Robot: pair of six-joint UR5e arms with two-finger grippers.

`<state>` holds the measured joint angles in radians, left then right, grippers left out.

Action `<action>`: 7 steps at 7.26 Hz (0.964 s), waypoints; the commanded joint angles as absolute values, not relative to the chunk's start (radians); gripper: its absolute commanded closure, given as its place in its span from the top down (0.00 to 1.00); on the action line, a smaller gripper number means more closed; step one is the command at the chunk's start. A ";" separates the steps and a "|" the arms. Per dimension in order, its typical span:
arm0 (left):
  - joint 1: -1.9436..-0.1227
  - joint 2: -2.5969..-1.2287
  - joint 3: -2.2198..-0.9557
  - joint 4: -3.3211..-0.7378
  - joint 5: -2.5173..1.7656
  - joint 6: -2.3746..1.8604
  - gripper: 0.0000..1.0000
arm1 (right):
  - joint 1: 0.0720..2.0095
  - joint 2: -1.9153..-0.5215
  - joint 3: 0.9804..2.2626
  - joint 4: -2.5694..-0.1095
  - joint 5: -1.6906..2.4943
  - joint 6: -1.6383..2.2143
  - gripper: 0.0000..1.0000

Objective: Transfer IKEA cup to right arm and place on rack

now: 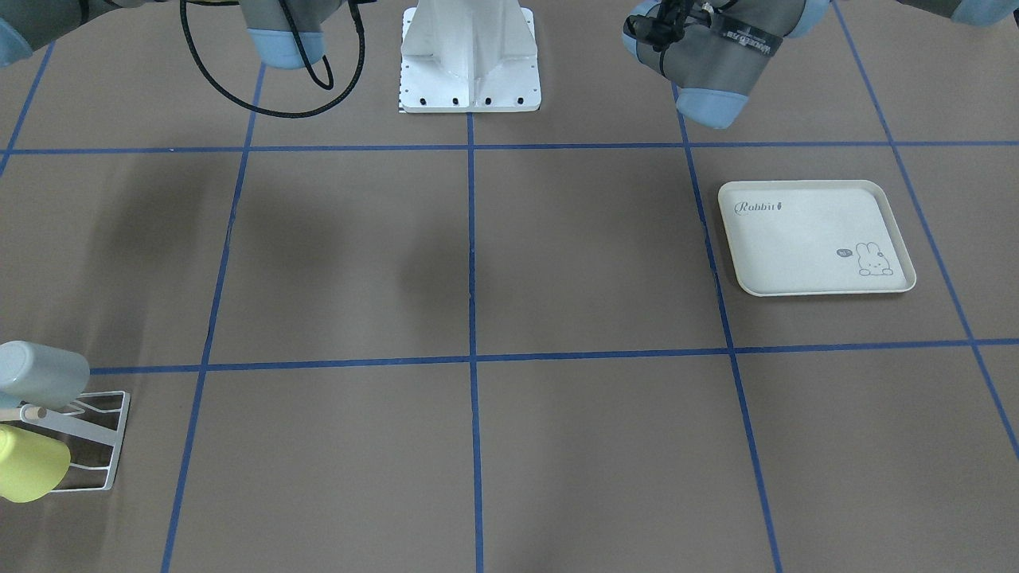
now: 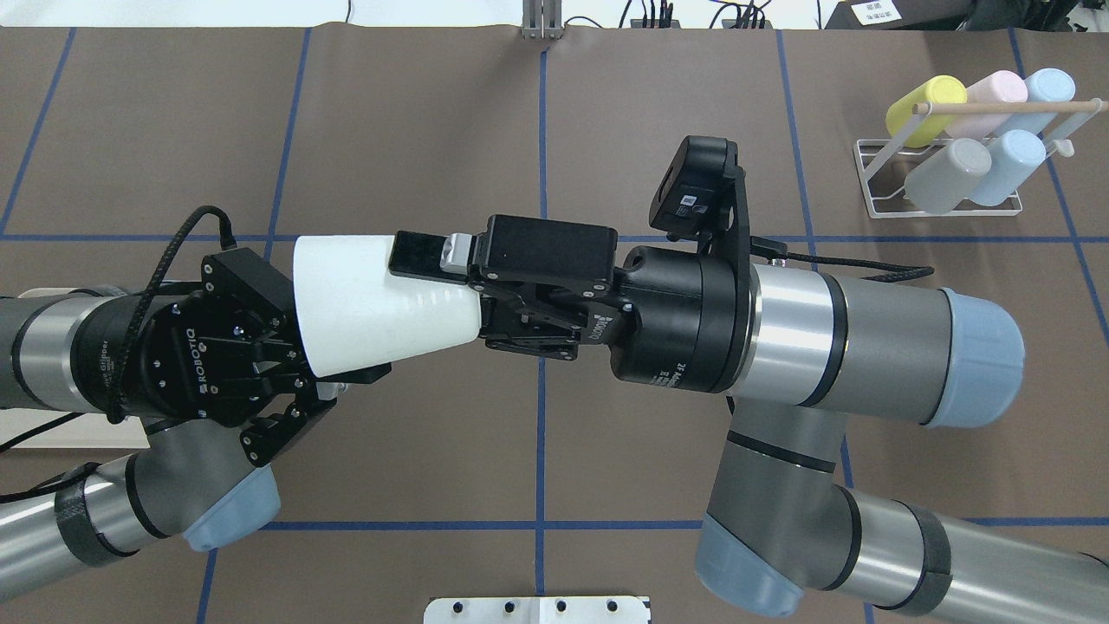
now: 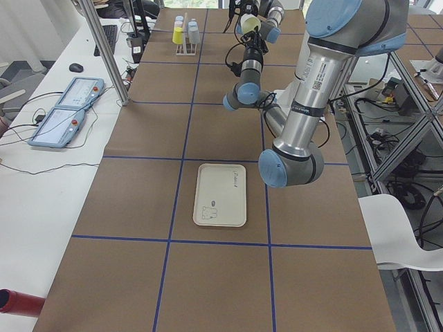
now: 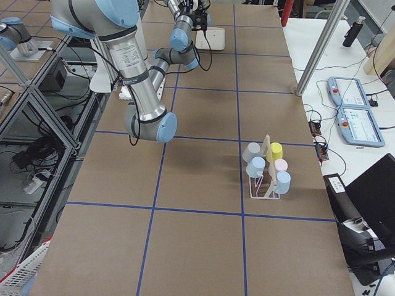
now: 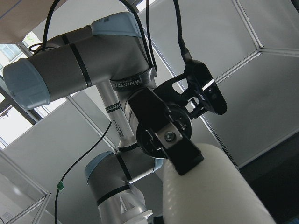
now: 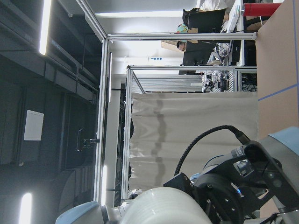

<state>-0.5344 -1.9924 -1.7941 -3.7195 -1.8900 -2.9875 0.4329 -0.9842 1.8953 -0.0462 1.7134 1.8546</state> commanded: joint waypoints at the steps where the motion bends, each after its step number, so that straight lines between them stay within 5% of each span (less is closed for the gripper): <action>1: -0.534 -1.991 -1.792 -3.726 -1.890 -2.984 0.99 | 0.433 -0.983 1.894 -0.040 1.713 1.855 0.34; 5: -0.578 -1.915 -1.805 -3.726 -1.890 -2.753 1.00 | 0.445 -1.002 1.902 -0.029 1.680 1.859 0.32; 7: -0.717 -1.861 -1.751 -3.703 -1.919 -2.732 1.00 | 0.507 -1.124 1.899 -0.046 1.625 1.829 0.32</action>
